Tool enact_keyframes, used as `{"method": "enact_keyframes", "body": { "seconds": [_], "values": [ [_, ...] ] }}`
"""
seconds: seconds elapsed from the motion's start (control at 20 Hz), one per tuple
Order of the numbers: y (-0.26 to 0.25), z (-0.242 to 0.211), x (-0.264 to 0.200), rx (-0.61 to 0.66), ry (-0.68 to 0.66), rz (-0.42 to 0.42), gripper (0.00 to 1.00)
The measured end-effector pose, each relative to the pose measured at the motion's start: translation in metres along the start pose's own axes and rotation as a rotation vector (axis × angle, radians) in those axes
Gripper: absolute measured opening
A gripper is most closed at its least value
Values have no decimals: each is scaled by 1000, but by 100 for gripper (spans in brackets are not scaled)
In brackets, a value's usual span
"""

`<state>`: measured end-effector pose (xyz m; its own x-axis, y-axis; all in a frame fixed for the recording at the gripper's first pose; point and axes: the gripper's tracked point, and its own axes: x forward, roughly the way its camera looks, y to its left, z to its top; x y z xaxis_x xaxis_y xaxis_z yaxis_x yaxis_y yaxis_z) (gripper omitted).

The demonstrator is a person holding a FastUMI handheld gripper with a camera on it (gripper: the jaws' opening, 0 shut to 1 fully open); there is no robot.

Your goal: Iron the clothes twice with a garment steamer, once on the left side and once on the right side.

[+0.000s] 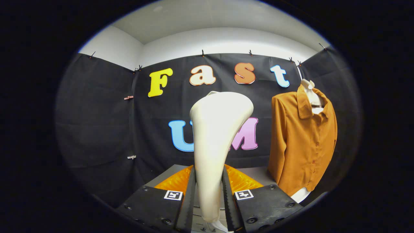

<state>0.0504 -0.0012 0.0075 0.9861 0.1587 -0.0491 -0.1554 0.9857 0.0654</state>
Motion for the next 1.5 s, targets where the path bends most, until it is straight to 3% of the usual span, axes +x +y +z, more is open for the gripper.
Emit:
{"method": "enact_keyframes", "body": {
  "seconds": [0.2,0.45,0.65,1.1,1.5],
  "values": [
    [-17,5,-34,-12,-11,-80,44],
    [-73,10,-62,-11,-14,-204,44],
    [-125,13,-66,11,-20,-253,44],
    [-241,1,-16,21,13,-227,44],
    [-316,-55,45,130,137,-160,44]
  ]
}}
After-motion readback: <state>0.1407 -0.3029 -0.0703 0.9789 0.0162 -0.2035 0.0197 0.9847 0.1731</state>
